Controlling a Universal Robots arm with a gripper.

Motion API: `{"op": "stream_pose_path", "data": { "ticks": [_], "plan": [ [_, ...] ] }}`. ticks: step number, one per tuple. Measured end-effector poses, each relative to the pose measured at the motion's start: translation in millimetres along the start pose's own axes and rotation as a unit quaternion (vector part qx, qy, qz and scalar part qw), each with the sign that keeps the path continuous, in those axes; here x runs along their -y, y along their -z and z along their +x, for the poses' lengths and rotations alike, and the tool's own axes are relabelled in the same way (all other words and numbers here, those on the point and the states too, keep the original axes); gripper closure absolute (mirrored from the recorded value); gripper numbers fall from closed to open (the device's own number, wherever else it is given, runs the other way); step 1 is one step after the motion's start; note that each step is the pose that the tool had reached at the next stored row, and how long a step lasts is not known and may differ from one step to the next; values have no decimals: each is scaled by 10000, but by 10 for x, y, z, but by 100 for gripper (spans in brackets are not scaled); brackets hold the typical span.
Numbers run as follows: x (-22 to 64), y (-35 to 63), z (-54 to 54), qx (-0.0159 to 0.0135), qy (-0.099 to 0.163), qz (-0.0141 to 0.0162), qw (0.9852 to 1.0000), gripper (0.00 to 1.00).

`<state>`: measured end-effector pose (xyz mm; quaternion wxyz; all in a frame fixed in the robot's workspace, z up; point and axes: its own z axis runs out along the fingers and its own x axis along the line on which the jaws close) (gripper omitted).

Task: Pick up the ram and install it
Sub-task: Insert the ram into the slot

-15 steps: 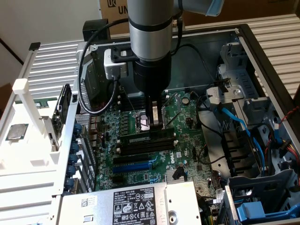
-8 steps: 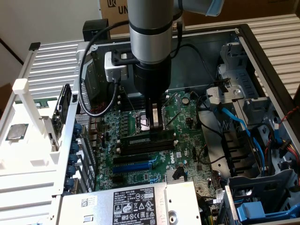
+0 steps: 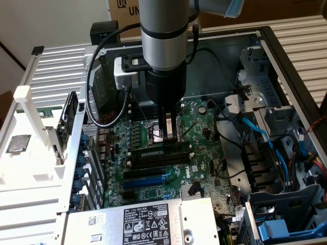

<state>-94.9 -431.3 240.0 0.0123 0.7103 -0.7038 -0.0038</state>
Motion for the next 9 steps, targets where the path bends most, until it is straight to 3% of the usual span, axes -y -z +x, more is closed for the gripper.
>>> {"op": "stream_pose_path", "data": {
  "ticks": [9],
  "plan": [
    [-5,-5,0,10,-127,-1,9999,87]
  ]
}}
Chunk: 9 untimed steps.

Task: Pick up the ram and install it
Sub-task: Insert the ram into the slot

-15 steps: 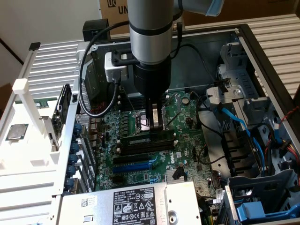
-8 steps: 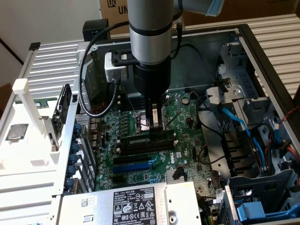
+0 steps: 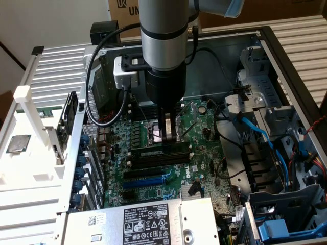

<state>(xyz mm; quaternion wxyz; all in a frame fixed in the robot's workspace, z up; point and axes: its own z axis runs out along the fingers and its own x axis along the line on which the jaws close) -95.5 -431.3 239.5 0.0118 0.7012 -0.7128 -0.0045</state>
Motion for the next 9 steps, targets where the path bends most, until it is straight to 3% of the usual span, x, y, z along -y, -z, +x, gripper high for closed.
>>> {"op": "stream_pose_path", "data": {
  "ticks": [9],
  "plan": [
    [-15,-17,0,0,0,0,10000,87]
  ]
}}
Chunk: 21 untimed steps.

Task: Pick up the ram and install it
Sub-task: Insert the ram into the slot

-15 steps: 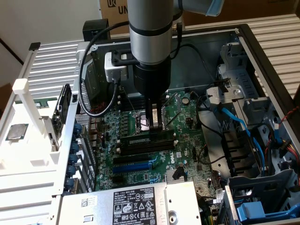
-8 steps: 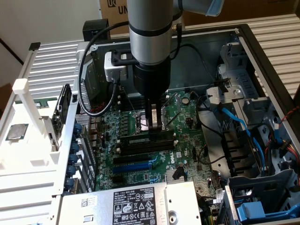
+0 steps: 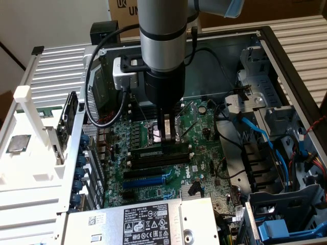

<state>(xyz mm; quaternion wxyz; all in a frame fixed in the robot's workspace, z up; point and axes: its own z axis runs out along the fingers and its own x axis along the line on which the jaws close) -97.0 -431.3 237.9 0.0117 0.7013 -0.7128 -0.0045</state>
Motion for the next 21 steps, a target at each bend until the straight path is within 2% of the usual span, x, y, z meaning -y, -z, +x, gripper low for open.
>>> {"op": "stream_pose_path", "data": {
  "ticks": [21],
  "plan": [
    [0,-6,13,-1,43,0,10000,87]
  ]
}}
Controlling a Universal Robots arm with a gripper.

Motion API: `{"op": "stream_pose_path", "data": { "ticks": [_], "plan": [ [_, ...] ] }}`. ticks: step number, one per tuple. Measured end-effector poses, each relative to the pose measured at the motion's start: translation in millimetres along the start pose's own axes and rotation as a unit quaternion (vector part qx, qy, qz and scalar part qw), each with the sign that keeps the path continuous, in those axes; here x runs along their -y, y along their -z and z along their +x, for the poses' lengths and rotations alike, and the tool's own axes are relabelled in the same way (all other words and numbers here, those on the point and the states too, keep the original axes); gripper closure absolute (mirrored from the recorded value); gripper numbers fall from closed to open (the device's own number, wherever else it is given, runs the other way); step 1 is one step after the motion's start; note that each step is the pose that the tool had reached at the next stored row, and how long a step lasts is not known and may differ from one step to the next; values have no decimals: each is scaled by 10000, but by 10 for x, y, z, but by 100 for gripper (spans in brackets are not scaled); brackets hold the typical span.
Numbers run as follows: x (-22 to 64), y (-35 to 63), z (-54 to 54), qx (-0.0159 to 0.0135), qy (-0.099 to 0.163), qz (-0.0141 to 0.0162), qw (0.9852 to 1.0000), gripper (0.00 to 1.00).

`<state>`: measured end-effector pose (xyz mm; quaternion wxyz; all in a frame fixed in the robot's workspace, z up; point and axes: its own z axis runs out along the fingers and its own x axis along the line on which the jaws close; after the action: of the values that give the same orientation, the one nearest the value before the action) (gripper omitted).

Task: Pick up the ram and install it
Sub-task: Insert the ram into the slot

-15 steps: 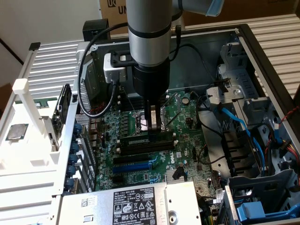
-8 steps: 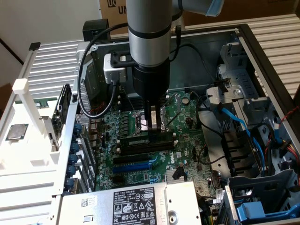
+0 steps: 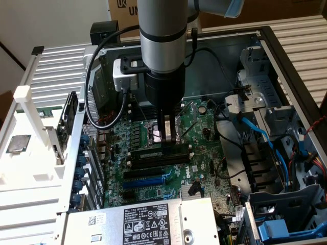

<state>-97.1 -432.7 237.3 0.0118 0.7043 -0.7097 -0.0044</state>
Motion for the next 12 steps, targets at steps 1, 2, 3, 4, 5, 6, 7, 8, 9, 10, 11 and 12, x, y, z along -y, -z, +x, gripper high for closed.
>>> {"op": "stream_pose_path", "data": {
  "ticks": [1,2,3,4,5,6,7,8,9,10,11,12],
  "plan": [
    [0,-1,0,0,0,0,10000,87],
    [0,-2,0,-1,0,0,10000,87],
    [0,-5,0,0,0,0,10000,87],
    [0,-7,0,0,0,-1,10000,87],
    [0,-8,-5,1,0,-1,10000,87],
    [0,-8,-7,1,0,-1,10000,87],
    [0,-8,-8,0,1,-1,10000,87],
    [0,-8,-8,0,1,-1,10000,87],
    [0,-8,-8,0,3,-2,10000,87],
    [0,-8,-8,0,4,-3,10000,87],
    [-1,-8,-9,0,6,-6,10000,87],
    [-1,-8,-9,0,7,-10,10000,87]
  ]
}}
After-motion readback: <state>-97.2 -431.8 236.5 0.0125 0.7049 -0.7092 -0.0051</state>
